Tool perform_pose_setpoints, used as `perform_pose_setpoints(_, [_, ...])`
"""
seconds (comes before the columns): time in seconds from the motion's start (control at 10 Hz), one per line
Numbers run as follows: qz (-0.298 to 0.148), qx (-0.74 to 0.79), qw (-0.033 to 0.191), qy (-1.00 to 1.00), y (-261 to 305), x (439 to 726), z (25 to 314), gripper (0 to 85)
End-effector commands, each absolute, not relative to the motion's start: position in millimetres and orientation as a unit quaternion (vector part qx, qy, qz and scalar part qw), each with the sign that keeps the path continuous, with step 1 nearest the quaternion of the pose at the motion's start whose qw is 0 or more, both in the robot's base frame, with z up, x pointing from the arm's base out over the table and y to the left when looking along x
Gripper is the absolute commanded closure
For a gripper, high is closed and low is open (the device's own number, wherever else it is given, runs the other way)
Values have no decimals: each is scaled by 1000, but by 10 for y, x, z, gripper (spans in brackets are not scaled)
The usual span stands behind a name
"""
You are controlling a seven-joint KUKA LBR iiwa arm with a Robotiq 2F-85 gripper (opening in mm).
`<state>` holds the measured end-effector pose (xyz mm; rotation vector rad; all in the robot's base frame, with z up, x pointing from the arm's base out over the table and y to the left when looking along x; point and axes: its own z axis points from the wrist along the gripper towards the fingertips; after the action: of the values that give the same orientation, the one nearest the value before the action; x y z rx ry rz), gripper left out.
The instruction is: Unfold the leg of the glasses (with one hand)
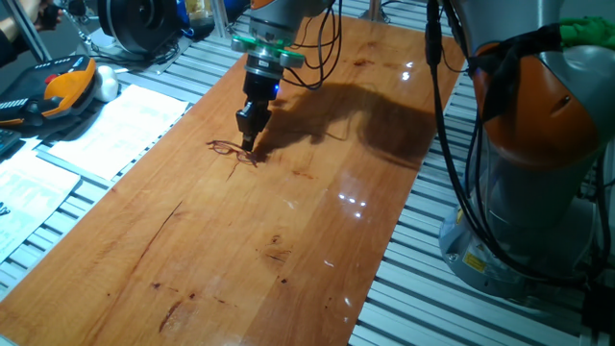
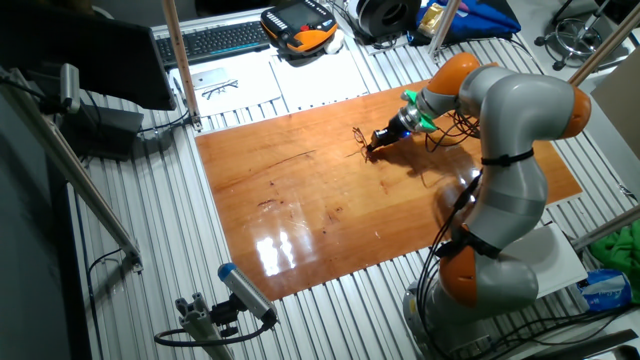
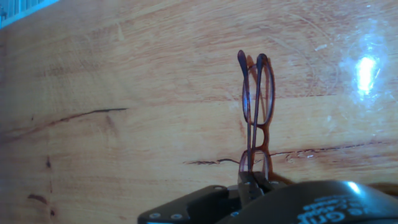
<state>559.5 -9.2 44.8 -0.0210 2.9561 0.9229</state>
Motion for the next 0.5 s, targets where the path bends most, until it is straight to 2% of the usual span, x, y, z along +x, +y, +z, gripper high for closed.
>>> perform_pose_setpoints(0.0, [296, -7, 22, 955, -92, 5597, 468, 850])
perform_pose_setpoints(0.4, [278, -3, 19, 960, -98, 5609, 632, 850])
